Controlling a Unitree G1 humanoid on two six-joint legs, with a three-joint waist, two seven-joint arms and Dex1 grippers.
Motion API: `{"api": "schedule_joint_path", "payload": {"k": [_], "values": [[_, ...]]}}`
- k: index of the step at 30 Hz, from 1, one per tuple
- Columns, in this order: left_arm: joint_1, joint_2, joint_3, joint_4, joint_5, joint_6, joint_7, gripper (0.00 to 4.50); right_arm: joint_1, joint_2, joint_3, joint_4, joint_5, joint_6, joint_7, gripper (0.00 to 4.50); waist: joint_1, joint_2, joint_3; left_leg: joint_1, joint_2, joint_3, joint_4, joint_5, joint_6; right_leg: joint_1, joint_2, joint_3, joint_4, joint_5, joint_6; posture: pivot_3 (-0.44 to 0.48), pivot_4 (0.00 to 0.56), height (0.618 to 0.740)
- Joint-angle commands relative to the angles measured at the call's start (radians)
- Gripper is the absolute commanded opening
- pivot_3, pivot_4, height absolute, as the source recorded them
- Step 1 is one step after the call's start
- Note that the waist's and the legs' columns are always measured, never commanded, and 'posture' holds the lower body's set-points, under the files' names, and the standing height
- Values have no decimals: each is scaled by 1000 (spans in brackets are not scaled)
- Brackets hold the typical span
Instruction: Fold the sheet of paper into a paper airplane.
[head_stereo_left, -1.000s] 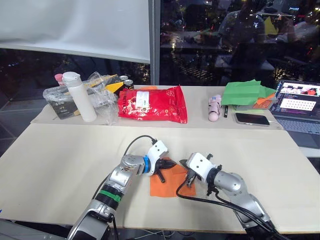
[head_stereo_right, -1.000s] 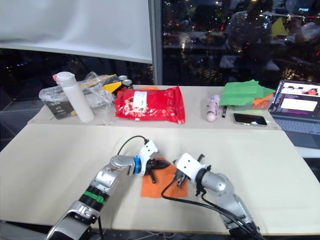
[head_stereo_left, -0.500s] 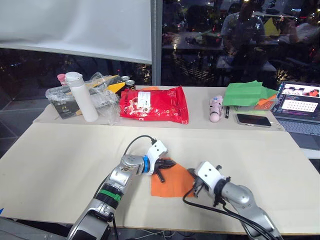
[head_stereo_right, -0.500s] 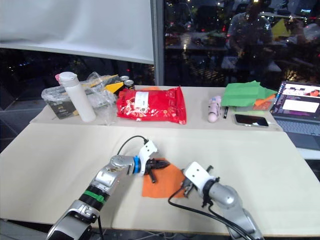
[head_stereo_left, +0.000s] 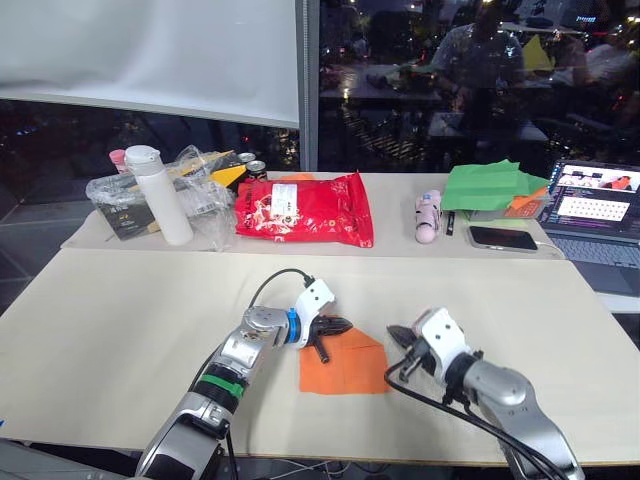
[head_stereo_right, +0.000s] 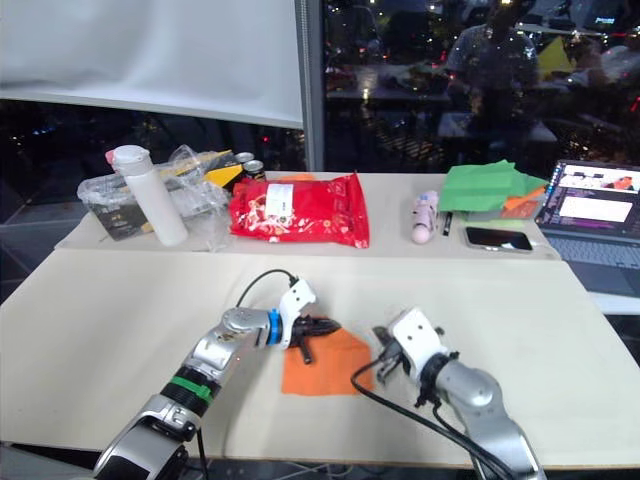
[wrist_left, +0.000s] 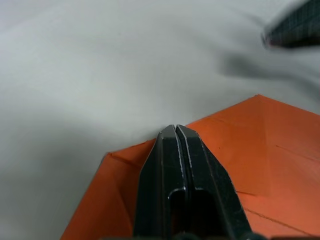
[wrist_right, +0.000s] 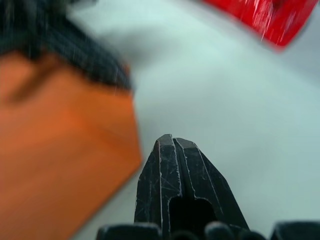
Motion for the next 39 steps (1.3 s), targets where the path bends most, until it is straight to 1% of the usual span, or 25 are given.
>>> {"api": "schedule_joint_path", "payload": {"k": [1, 4, 7, 11, 12, 15, 16, 18, 20, 22, 26, 30, 31, 34, 39], "values": [[8, 14, -6, -3, 15, 16, -3, 0, -43, 9, 66, 1, -7, 41, 6, 29, 1, 0, 0, 0, 0, 0, 0, 0, 0, 0, 0, 0, 0, 0, 0, 0, 150, 715], [21, 33, -2, -51, 15, 33, -4, 0, -85, 19, 139, 86, -45, 62, -2, 29, -1, 0, 0, -1, 0, 0, -1, 0, 0, -1, 0, 0, -1, 0, 0, 0, 150, 715], [41, 48, 44, -145, -28, 119, 19, 0, -103, 20, 178, 142, -49, 70, 14, 29, -2, 0, 0, -1, 0, 0, -1, 0, 0, -1, 0, 0, 0, 0, 0, 0, 150, 715], [73, 87, 197, -328, -164, 361, 67, 0, -120, 19, 217, 192, -46, 67, 47, 29, -11, -1, 1, 0, 1, 0, -1, 0, 0, -1, 0, 0, 1, 0, 0, 0, 150, 715], [76, 94, 265, -361, -210, 438, 97, 0, -129, 19, 226, 204, -47, 60, 56, 29, -13, -1, 1, 0, 1, 0, -1, 0, 0, -1, 0, 0, 2, 0, 0, 0, 150, 715], [84, 124, 436, -425, -311, 620, 179, 0, -160, 24, 250, 238, -49, 40, 80, 29, -25, -2, 2, 1, 1, -1, -1, 0, 0, -1, 0, 0, 2, 0, 1, 0, 150, 715], [86, 132, 466, -437, -329, 656, 198, 0, -167, 26, 255, 246, -50, 36, 85, 29, -29, -2, 2, 1, 1, -1, -1, 0, 0, 0, 1, 0, 2, 0, 1, 0, 150, 715], [95, 139, 557, -439, -362, 758, 268, 560, -190, 35, 270, 275, -47, 21, 100, 0, -29, -2, 2, 4, 2, -1, -1, 0, 0, 1, 1, 0, 2, -1, 2, 0, 150, 715], [104, 140, 621, -432, -383, 838, 325, 1209, -211, 47, 285, 301, -47, 9, 112, 0, -31, -3, 2, 5, 2, -1, -1, 0, 0, 2, 1, 0, 2, -1, 2, 0, 150, 715], [116, 125, 663, -447, -419, 922, 358, 1814, -226, 56, 296, 319, -48, -1, 123, 0, -28, -3, 2, 5, 2, -1, -1, 0, 0, 2, 1, 0, 2, -1, 2, 0, 150, 715], [176, 50, 706, -557, -527, 1096, 385, 1814, -247, 61, 303, 341, -51, -12, 137, 0, -23, -4, 3, 4, 1, -1, -1, -1, -1, 2, 0, 0, 2, -1, 2, 0, 150, 715], [206, -16, 719, -628, -563, 1235, 429, 1814, -245, 54, 302, 340, -51, -13, 141, 0, -22, -4, 3, 3, 1, -1, -1, -1, -1, 1, 0, 0, 2, -1, 2, 0, 150, 715], [214, -19, 713, -641, -570, 1257, 433, 1814, -243, 52, 302, 338, -53, -12, 140, 0, -22, -4, 3, 3, 1, -1, -1, -1, -1, 2, 0, 0, 2, -1, 1, 0, 150, 715], [237, -6, 682, -667, -574, 1274, 444, 1814, -237, 53, 303, 331, -56, -10, 133, 0, -24, -4, 3, 4, 1, -1, -1, -1, -1, 2, 0, 0, 2, -1, 2, 0, 150, 715], [212, -8, 683, -631, -561, 1272, 472, 1814, -229, 60, 300, 320, -57, -10, 118, 0, -23, -4, 3, 4, 1, -1, -1, -1, -1, 2, 0, 0, 1, -1, 1, 0, 150, 715]]}}
